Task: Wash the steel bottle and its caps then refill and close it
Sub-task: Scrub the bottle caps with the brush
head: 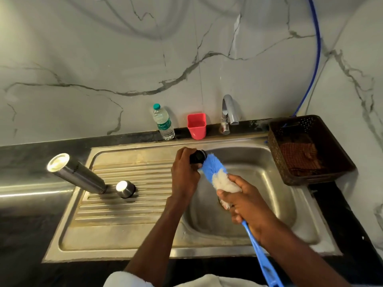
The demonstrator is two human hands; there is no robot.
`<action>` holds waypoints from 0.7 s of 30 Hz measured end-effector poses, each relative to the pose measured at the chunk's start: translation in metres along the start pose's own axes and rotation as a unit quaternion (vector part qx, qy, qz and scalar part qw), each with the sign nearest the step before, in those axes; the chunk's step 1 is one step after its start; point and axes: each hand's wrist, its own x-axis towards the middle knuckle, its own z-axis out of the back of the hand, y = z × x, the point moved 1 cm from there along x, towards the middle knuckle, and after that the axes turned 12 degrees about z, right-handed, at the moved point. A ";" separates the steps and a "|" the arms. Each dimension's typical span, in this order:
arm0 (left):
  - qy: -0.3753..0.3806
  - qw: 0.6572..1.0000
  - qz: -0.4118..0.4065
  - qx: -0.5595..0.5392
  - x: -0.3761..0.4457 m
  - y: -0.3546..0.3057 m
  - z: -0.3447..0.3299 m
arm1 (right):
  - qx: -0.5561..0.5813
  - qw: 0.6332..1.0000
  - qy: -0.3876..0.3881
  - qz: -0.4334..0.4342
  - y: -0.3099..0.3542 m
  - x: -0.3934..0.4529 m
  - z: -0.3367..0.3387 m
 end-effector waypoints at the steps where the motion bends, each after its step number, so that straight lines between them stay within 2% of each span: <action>1: 0.000 1.000 0.025 -0.014 -0.004 -0.003 -0.004 | -0.079 0.995 -0.024 0.049 -0.006 0.000 -0.001; 3: 0.023 0.998 0.030 -0.052 -0.014 -0.013 -0.014 | -0.242 0.960 -0.049 0.134 -0.014 0.008 0.001; 4: 0.045 0.996 0.030 -0.072 -0.020 -0.019 -0.017 | -0.289 0.941 -0.058 0.165 -0.014 0.015 0.003; 6: 0.075 0.988 0.055 -0.119 -0.025 -0.024 -0.020 | -0.333 0.918 -0.049 0.210 -0.009 0.027 0.010; 8: 0.089 0.966 0.131 -0.203 -0.016 -0.018 -0.016 | -0.361 0.902 -0.007 0.236 0.000 0.028 0.017; 9: 0.106 0.939 0.180 -0.273 -0.011 -0.015 -0.012 | -0.367 0.897 0.009 0.246 0.001 0.027 0.021; 11: 0.157 0.849 0.269 -0.426 -0.006 -0.011 -0.006 | -0.353 0.900 0.024 0.254 -0.001 0.026 0.024; 13: 0.187 0.756 0.328 -0.535 -0.007 -0.012 -0.008 | -0.272 0.930 0.009 0.248 -0.001 0.034 0.022; 15: 0.184 0.699 0.358 -0.591 -0.010 -0.013 -0.013 | -0.140 0.971 0.001 0.191 0.004 0.039 0.015; 17: 0.170 0.663 0.379 -0.623 -0.008 -0.010 -0.014 | -0.031 0.996 0.010 0.088 0.000 0.038 0.012; 18: 0.162 0.662 0.381 -0.625 -0.005 -0.008 -0.012 | -0.011 0.998 0.017 0.065 -0.003 0.034 0.012; 19: 0.157 0.680 0.375 -0.610 -0.004 -0.006 -0.010 | -0.022 0.997 0.022 0.073 -0.005 0.028 0.011; 21: 0.158 0.757 0.332 -0.540 -0.005 -0.008 -0.009 | -0.138 0.979 -0.001 0.151 -0.005 0.026 0.012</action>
